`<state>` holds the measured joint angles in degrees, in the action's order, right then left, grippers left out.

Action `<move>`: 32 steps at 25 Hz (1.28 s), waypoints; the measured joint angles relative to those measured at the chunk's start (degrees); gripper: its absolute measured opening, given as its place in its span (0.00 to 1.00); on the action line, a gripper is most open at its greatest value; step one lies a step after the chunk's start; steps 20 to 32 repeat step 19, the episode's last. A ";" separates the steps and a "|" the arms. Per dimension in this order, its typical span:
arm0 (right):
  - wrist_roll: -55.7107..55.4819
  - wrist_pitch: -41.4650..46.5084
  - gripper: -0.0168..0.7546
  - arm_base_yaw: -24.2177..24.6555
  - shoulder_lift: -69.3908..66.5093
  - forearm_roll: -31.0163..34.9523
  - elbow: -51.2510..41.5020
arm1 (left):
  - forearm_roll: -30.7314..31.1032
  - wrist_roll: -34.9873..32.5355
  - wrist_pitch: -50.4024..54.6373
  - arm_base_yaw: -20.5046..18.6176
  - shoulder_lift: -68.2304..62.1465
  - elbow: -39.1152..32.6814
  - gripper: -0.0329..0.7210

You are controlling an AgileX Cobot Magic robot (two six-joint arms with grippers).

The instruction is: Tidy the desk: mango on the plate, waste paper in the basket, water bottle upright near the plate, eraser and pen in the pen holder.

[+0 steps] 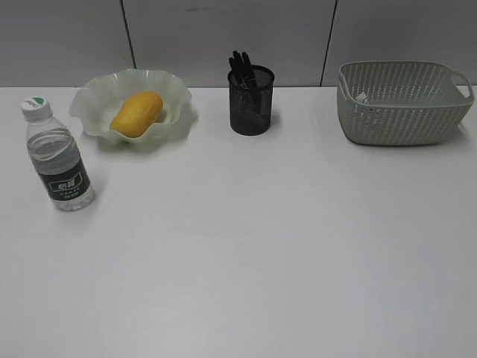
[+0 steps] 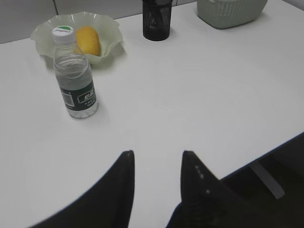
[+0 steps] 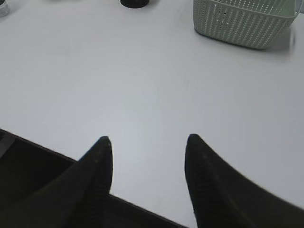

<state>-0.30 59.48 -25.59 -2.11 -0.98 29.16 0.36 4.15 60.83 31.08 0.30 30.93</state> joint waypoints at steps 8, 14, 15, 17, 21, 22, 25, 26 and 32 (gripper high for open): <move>0.30 0.01 0.54 19.66 2.35 0.60 0.00 | 0.00 0.02 -0.08 -18.68 0.06 -0.04 0.36; 0.00 0.01 0.54 25.17 2.48 0.98 0.00 | 0.01 0.07 -0.25 -23.74 0.06 -0.04 0.36; 0.00 0.01 0.54 25.17 2.48 0.98 0.00 | 0.01 0.07 -0.25 -23.74 0.06 -0.04 0.36; 0.00 0.01 0.54 25.17 2.48 0.98 0.00 | 0.06 0.07 -0.25 -23.74 0.06 -0.04 0.36; 0.00 0.01 0.54 25.17 2.48 0.98 0.00 | 0.06 0.07 -0.25 -23.74 0.06 -0.04 0.36; 0.00 0.01 0.54 25.17 2.48 0.98 0.00 | 0.06 0.07 -0.25 -23.74 0.06 -0.04 0.36; 0.00 0.01 0.54 25.17 2.48 0.98 0.00 | 0.06 0.07 -0.25 -23.74 0.06 -0.04 0.36; 0.00 0.01 0.54 25.17 2.48 0.98 0.00 | 0.06 0.07 -0.25 -23.74 0.06 -0.04 0.36; 0.00 0.01 0.54 25.17 2.48 0.98 0.00 | 0.06 0.07 -0.25 -23.74 0.06 -0.04 0.36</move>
